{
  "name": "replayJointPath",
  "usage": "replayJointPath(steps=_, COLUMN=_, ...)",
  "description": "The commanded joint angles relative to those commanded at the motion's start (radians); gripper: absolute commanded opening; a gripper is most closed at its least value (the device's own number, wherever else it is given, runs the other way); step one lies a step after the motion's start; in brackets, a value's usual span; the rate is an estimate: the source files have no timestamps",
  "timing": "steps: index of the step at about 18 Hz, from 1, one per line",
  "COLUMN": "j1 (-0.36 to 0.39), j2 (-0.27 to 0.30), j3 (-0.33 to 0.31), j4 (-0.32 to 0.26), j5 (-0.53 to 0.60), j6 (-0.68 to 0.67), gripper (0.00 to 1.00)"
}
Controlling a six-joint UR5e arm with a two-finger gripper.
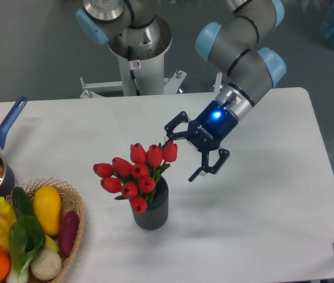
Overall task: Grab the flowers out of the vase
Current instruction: 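Lower the open gripper around the tulip stems above the vase rim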
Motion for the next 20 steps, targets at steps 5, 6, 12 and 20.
replayJointPath(steps=5, j1=-0.018, j2=0.0, j3=0.0, j4=0.0, j5=-0.002, j6=-0.004, gripper=1.0)
replayJointPath(steps=6, j1=-0.031, j2=0.0, j3=0.0, j4=0.0, j5=0.0, j6=-0.007, gripper=1.0)
replayJointPath(steps=12, j1=-0.06, j2=-0.003, j3=0.0, j4=0.003, j5=-0.003, j6=0.002, gripper=1.0)
replayJointPath(steps=20, j1=-0.086, j2=-0.025, j3=0.011, j4=0.023, j5=-0.003, j6=0.006, gripper=1.0)
